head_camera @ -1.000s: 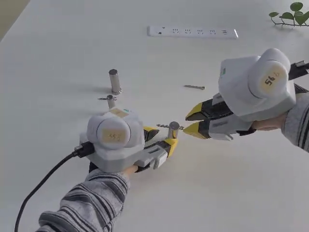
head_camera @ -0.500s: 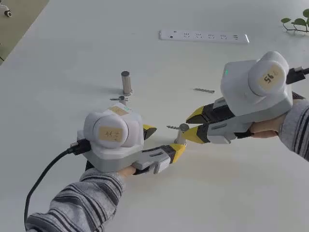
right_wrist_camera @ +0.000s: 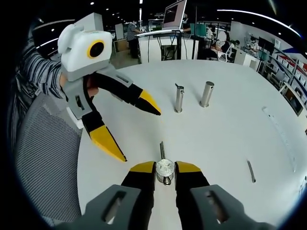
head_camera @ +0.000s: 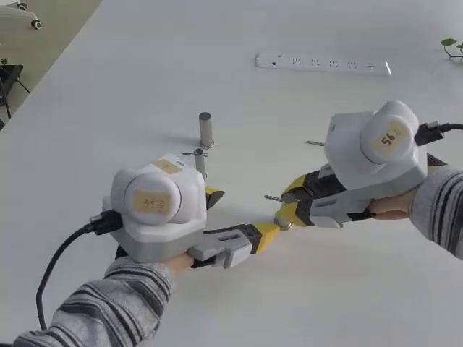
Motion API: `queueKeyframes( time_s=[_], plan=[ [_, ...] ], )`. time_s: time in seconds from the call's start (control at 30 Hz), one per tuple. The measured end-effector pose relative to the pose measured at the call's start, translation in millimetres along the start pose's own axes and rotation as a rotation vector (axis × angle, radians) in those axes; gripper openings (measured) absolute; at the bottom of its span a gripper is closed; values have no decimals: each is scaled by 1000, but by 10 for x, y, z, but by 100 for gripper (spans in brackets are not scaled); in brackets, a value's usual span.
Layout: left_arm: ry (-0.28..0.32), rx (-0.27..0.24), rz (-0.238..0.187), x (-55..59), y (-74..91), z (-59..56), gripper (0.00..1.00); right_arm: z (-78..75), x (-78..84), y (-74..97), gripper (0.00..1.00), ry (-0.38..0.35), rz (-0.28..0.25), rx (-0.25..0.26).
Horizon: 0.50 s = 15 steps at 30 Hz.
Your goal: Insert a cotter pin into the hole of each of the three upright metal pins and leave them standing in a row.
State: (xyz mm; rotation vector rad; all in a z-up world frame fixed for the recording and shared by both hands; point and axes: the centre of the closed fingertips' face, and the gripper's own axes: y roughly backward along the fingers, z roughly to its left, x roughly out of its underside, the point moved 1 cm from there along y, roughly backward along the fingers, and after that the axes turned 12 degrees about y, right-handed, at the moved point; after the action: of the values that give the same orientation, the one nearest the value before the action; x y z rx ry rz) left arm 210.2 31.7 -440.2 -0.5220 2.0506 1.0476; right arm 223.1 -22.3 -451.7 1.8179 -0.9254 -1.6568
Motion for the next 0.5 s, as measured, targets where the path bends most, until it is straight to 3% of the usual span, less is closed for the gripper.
queueKeyframes(
  time_s=[0.23, 0.5],
  plan=[
    [20, -45, 1, -13, 90, 121, 67, 1, -2, 5, 9, -16, -1, -5],
    [8, -58, -6, -44, 183, 175, 78, -6, -11, 12, 9, -17, 1, 1]
  ],
)
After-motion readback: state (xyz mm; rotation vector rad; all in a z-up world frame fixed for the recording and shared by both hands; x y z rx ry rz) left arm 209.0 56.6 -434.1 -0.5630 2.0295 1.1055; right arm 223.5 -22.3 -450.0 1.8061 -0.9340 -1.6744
